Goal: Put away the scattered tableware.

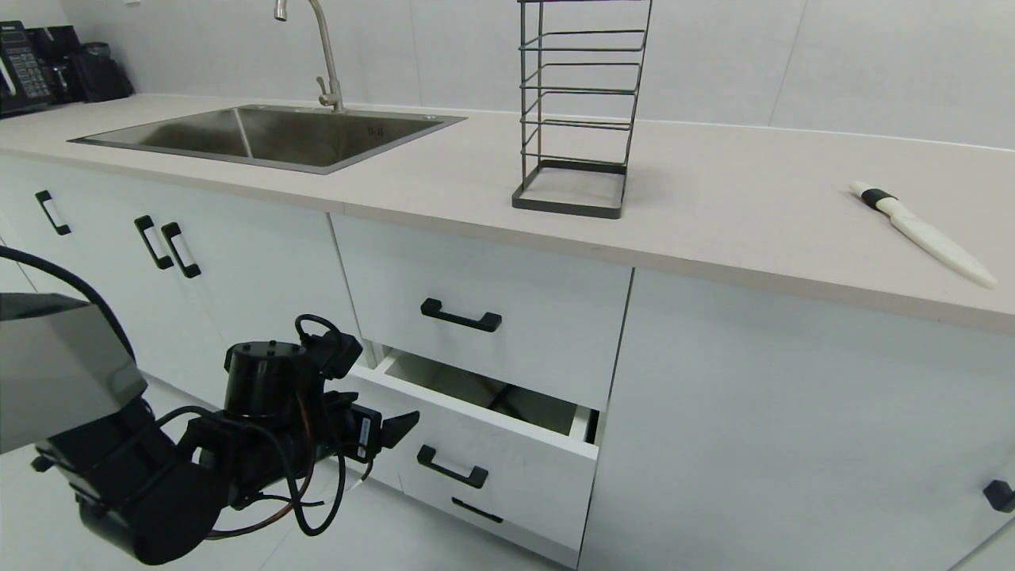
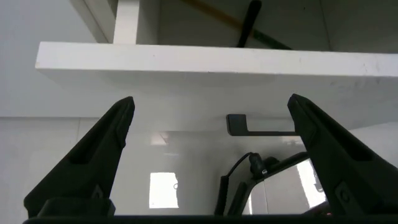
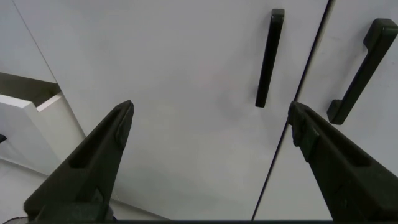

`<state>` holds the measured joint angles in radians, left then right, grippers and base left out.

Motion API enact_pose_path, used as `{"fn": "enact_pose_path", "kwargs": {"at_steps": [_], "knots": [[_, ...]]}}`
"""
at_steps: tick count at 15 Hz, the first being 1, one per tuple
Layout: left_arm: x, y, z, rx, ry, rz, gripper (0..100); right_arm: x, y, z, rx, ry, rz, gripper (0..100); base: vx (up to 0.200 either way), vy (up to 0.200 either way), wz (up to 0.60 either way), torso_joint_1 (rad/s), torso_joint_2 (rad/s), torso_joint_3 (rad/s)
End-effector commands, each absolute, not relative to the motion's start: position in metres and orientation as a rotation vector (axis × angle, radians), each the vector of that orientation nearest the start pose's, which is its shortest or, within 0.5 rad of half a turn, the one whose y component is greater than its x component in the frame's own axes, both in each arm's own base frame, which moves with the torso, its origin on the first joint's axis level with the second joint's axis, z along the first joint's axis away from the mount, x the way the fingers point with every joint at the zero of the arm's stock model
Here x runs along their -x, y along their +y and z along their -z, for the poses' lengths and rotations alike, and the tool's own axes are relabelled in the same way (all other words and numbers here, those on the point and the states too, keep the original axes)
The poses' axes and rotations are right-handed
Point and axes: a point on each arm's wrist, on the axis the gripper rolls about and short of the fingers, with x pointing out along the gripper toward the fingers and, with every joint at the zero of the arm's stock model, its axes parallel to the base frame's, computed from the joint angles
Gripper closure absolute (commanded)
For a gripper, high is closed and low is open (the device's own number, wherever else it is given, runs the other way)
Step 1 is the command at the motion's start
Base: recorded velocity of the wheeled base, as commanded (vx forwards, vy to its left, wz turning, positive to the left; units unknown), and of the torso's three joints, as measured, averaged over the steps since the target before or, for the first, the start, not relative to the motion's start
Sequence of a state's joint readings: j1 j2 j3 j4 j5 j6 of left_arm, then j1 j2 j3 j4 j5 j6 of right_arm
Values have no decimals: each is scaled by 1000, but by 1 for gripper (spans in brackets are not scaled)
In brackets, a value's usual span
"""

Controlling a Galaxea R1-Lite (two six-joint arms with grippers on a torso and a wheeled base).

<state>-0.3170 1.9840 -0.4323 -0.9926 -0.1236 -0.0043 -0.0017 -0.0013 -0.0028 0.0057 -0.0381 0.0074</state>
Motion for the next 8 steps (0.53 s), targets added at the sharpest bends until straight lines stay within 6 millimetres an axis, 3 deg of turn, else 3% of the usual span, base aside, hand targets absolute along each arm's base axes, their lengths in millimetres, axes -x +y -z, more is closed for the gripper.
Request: {"fn": "enact_pose_path", "kwargs": {"at_steps": [1, 8], "knots": [[-281, -99, -36, -51, 571, 438, 0, 23, -1, -76, -8, 3, 40, 0, 0, 0, 0, 0, 0, 0], [-307, -110, -30, -44, 527, 445, 0, 23, -1, -75, -11, 4, 40, 0, 0, 0, 0, 0, 0, 0]]}}
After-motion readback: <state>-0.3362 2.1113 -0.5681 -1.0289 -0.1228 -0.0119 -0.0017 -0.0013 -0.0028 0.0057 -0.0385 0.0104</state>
